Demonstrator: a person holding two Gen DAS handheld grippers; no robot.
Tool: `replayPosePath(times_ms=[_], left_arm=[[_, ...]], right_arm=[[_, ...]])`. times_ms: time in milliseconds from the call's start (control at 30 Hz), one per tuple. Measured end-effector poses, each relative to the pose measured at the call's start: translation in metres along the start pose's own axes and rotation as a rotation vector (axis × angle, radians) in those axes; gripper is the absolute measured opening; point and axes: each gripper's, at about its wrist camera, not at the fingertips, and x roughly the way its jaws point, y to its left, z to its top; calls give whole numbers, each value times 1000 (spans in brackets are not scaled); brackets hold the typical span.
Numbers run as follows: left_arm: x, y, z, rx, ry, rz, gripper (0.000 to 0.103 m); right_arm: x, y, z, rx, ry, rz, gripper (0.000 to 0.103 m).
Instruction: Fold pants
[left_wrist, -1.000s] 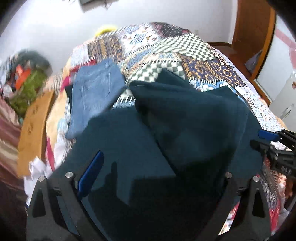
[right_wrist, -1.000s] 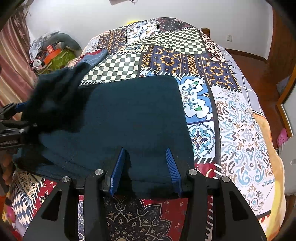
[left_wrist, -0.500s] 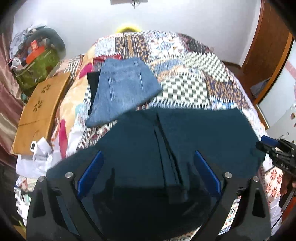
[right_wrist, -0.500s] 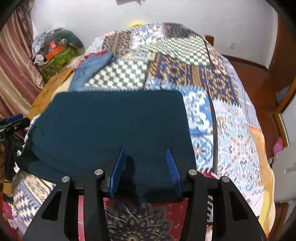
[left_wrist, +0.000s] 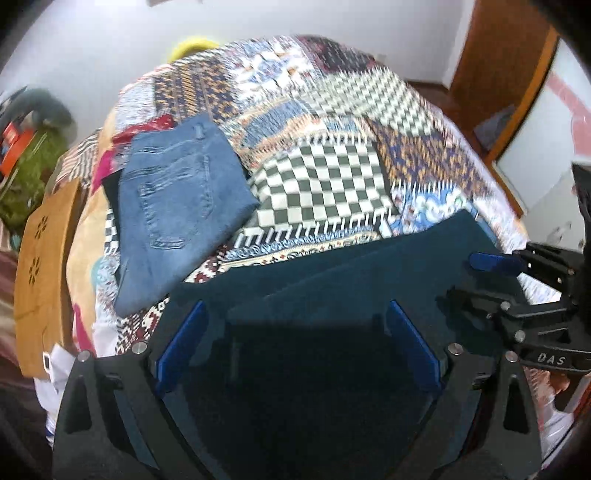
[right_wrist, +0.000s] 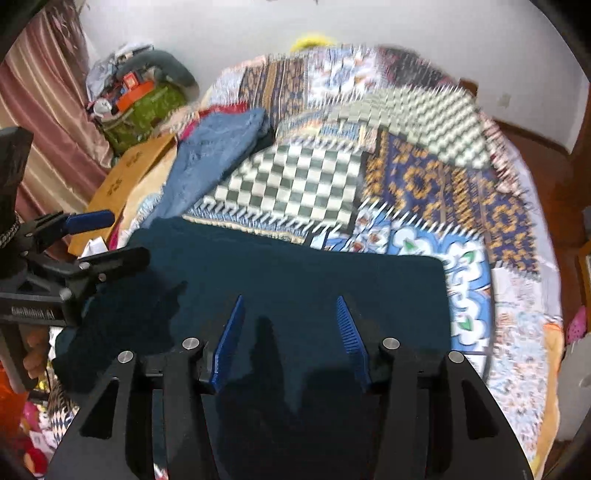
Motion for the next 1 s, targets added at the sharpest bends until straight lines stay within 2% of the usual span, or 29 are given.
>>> replayPosePath(times_ms=[33, 100, 233, 333, 567, 733, 1000], left_arm=[[9, -1, -1, 16, 20, 19, 99], [26, -1, -7, 34, 63, 43, 99], [29, 9, -18, 7, 57, -5, 99], [25, 9, -23, 6, 55, 1, 99], [5, -6, -42, 75, 32, 61, 99], [-6, -6, -60, 77, 40, 51, 99], [-27, 3, -88, 15, 21, 7, 99]], right_arm=[[11, -1, -1, 6, 42, 11, 58], [19, 0, -5, -4, 66, 16, 63], [15, 14, -19, -101, 56, -13, 75], [10, 13, -27, -102, 62, -6, 78], [-7, 6, -51, -79, 65, -15, 82], [-17, 7, -63, -65, 60, -46, 84], [-35, 8, -76, -5, 49, -81, 84]])
